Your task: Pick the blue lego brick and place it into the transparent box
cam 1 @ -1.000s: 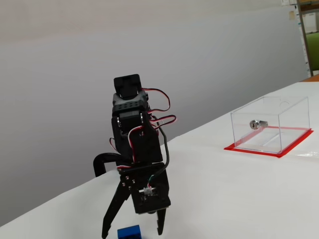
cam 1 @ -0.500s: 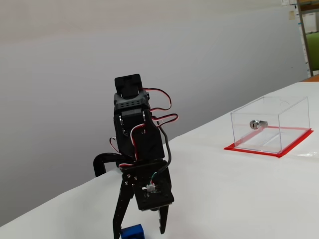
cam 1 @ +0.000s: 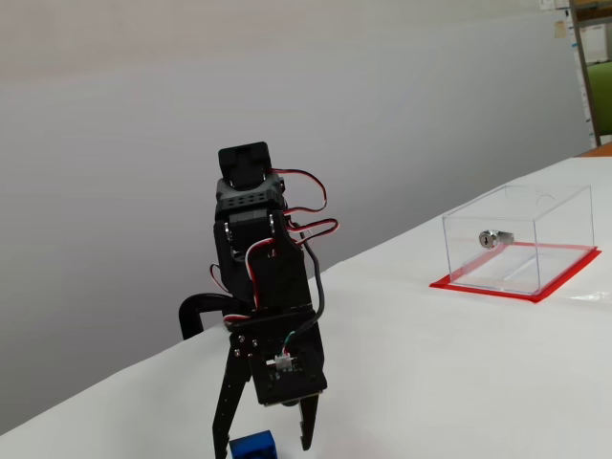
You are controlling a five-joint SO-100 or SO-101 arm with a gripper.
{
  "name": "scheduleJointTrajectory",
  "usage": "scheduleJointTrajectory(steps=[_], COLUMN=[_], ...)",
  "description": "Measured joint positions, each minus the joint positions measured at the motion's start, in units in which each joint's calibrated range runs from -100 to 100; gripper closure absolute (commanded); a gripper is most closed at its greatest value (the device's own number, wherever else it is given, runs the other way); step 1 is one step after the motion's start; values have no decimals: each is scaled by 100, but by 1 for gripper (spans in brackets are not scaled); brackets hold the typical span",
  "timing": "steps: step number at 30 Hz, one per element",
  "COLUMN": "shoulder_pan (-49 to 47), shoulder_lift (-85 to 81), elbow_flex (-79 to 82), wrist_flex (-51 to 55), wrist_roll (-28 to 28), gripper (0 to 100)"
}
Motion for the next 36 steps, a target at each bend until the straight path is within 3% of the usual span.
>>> scheduleJointTrajectory(steps=[6,13,36], shoulder_pan=[0,11,0], shoulder_lift=[25,237,237], elbow_flex=[0,0,0], wrist_flex=[0,0,-9], wrist_roll=[0,0,59], gripper=[68,78,78])
